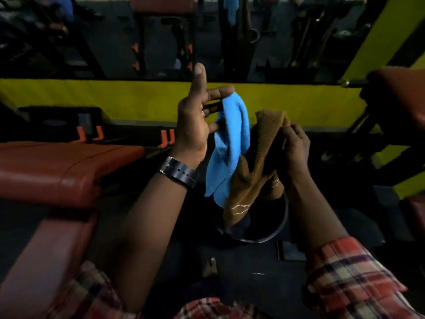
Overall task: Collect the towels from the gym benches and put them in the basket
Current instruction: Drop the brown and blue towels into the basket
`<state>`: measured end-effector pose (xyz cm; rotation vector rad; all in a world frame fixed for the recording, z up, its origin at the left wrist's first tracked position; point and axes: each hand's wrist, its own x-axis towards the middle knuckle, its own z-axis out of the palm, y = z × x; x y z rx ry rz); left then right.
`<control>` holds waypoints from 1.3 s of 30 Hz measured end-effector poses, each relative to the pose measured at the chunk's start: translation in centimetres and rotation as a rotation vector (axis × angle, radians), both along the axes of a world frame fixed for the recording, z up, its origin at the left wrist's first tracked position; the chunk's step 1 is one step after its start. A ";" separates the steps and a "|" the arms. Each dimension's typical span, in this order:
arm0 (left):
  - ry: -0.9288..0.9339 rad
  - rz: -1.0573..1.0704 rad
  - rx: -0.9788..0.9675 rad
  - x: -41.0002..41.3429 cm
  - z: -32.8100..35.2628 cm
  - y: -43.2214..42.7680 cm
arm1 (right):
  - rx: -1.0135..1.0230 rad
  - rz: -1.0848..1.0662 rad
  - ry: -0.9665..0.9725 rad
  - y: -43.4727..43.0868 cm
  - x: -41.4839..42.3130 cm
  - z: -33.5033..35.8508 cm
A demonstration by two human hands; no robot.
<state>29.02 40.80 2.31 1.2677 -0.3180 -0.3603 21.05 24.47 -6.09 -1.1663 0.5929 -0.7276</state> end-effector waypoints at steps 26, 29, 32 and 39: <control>0.616 -0.080 0.501 3.0 -23.2 -13.5 | 0.005 0.262 0.874 -11.5 0.4 -20.8; 0.666 -0.024 0.474 2.1 -23.6 -13.6 | 0.058 0.310 0.860 -11.3 0.5 -20.8; 0.670 0.045 0.419 1.5 -23.1 -13.1 | 0.103 0.309 0.774 -10.8 0.9 -20.3; 0.656 0.223 0.309 1.0 -21.0 -7.6 | 0.088 0.433 0.674 -6.6 4.3 -17.3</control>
